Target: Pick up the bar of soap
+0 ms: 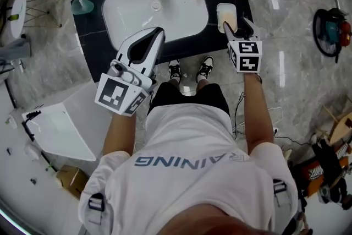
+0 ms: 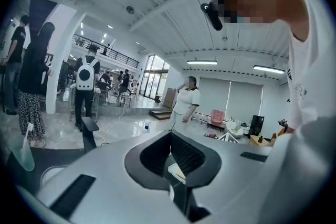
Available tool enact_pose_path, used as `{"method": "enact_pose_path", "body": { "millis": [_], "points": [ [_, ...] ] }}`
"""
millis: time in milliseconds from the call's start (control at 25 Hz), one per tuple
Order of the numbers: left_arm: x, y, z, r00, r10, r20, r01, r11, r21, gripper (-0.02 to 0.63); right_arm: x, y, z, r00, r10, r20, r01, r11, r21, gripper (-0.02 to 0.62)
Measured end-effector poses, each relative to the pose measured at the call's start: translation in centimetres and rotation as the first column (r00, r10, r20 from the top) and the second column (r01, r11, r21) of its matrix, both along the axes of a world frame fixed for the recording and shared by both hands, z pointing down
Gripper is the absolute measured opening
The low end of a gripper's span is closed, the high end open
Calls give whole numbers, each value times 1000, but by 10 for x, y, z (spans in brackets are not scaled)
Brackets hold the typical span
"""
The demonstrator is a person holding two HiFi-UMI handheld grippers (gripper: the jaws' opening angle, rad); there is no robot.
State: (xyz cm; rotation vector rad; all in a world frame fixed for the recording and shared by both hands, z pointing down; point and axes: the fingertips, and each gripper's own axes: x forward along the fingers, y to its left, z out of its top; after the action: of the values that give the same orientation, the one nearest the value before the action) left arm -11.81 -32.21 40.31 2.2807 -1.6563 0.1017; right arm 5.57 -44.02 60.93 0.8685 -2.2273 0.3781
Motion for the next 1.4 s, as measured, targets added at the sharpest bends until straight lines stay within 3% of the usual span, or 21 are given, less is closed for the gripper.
{"method": "enact_pose_path", "body": {
  "millis": [320, 680, 1080, 1400],
  "points": [
    [-12, 0, 13, 1000, -27, -5, 27, 999, -27, 8, -2, 1, 60, 990, -20, -141, 12, 998, -58, 250],
    [-15, -2, 18, 1000, -17, -14, 17, 999, -34, 8, 3, -6, 78, 985, 39, -166, -48, 997, -54, 258],
    [-14, -1, 19, 1000, -7, -14, 6, 999, -38, 8, 4, -10, 68, 992, 77, -101, -78, 997, 0, 265],
    [-11, 0, 7, 1000, -5, -2, 5, 1000, -17, 8, -8, -14, -7, 996, 79, 49, -83, 992, 93, 264]
  ]
}}
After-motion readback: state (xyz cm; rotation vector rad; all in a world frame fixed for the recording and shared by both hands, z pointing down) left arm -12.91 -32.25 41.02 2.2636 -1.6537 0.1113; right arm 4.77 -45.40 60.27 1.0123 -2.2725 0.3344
